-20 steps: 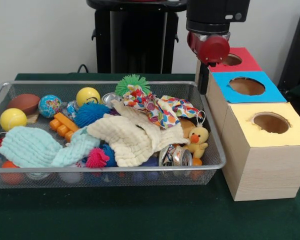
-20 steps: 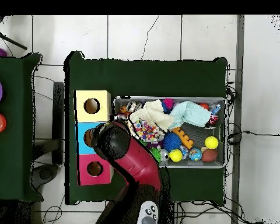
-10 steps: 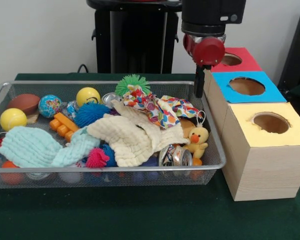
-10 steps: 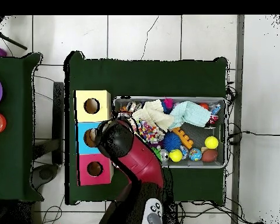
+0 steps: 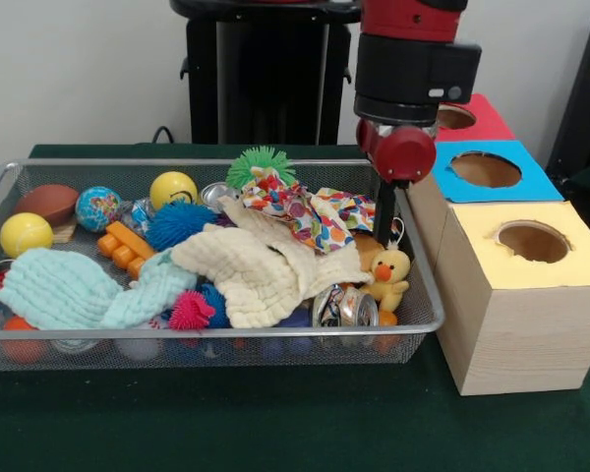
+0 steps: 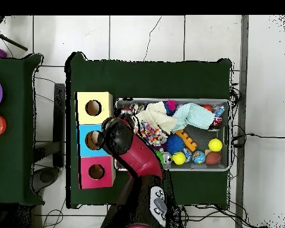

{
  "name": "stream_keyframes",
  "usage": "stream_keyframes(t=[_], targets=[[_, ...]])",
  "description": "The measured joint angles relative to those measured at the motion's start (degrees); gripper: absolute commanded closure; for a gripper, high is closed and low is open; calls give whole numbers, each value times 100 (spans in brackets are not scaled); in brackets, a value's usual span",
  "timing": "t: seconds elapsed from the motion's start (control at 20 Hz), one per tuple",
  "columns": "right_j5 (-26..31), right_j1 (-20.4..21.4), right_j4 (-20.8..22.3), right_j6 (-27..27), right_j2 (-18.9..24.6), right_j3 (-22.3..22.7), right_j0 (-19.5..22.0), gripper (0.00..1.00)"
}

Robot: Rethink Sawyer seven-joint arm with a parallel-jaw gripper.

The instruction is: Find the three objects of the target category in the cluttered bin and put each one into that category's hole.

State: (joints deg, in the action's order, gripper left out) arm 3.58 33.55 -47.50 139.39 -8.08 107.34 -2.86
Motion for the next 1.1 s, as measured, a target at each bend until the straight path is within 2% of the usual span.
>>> stream_keyframes(t=[0.3, 0.35, 0.7, 1.1], targets=[[-252, -168, -3, 0, 270, 14, 44, 100], [-254, -188, -4, 0, 295, 16, 40, 0], [-253, -265, -2, 0, 356, 34, -97, 0], [-253, -265, -2, 0, 399, 61, -38, 0]])
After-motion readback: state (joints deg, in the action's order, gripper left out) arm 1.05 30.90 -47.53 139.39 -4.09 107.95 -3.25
